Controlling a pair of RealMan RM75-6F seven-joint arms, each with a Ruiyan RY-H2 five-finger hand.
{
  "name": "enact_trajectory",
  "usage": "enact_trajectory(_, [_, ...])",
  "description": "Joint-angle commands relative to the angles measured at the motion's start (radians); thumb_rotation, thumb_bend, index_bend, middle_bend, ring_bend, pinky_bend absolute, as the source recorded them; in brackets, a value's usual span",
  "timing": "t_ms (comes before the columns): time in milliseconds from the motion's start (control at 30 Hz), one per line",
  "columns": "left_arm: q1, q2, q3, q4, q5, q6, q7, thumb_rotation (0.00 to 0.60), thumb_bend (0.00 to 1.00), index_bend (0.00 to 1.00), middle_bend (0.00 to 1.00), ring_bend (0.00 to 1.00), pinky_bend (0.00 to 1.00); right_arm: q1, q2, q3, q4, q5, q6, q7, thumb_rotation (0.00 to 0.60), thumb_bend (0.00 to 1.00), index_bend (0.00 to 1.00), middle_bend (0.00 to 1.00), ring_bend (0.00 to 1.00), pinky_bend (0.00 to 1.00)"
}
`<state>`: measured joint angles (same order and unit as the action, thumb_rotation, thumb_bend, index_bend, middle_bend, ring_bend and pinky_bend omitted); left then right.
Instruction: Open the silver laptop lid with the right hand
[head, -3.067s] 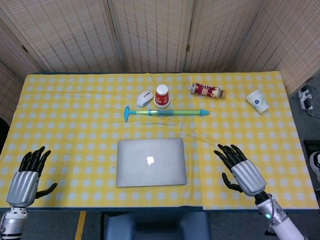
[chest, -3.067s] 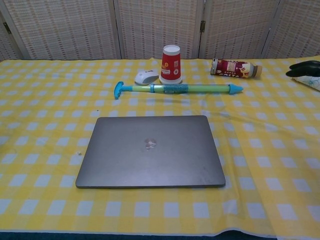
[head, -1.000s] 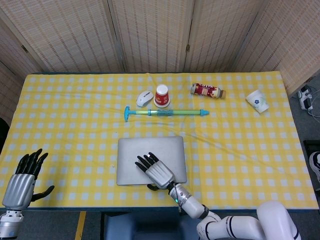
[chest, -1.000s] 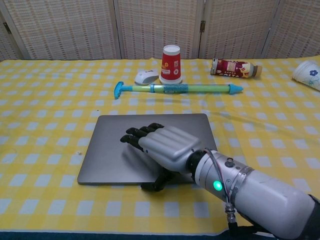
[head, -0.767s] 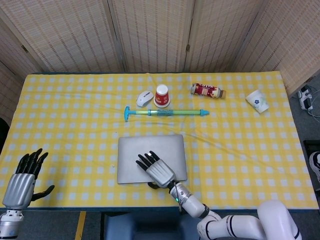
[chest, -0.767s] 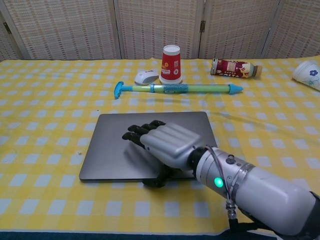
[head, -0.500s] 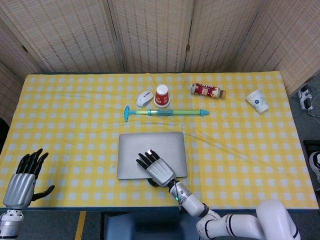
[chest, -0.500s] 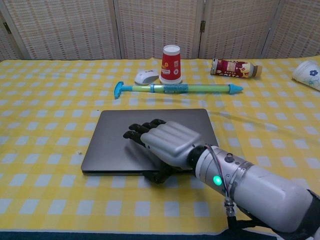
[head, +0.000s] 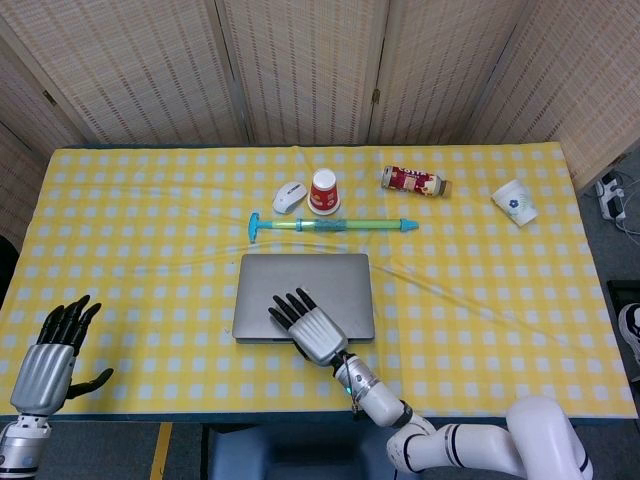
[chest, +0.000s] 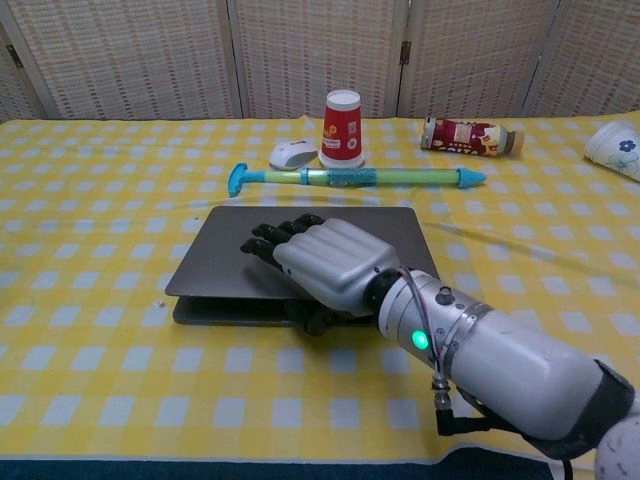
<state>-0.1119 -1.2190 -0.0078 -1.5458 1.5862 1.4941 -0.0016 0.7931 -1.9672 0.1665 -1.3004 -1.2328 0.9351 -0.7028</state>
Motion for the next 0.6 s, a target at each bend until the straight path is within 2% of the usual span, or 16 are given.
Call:
enact_trajectory(33, [-0.012, -0.001, 0.003, 0.008, 0.008, -0.016, -0.011, 0.6, 0.21, 0.01, 0.01, 0.0, 0.0, 0.021, 0.001, 0.029, -0.002, 0.019, 0.008, -0.04, 0.532, 0.64, 0.0, 0.0, 0.0, 0.0])
enact_trajectory(533, [-0.127, -0.04, 0.039, 0.049, 0.08, -0.174, -0.067, 0.6, 0.21, 0.02, 0.01, 0.01, 0.0, 0.118, 0.019, 0.136, -0.034, 0.158, 0.043, -0.258, 0.536, 0.64, 0.0, 0.0, 0.0, 0.0])
enact_trajectory(600, [-0.157, -0.041, 0.045, 0.046, 0.102, -0.205, -0.075, 0.6, 0.24, 0.03, 0.02, 0.01, 0.0, 0.132, 0.02, 0.149, -0.034, 0.179, 0.047, -0.274, 0.538, 0.64, 0.0, 0.0, 0.0, 0.0])
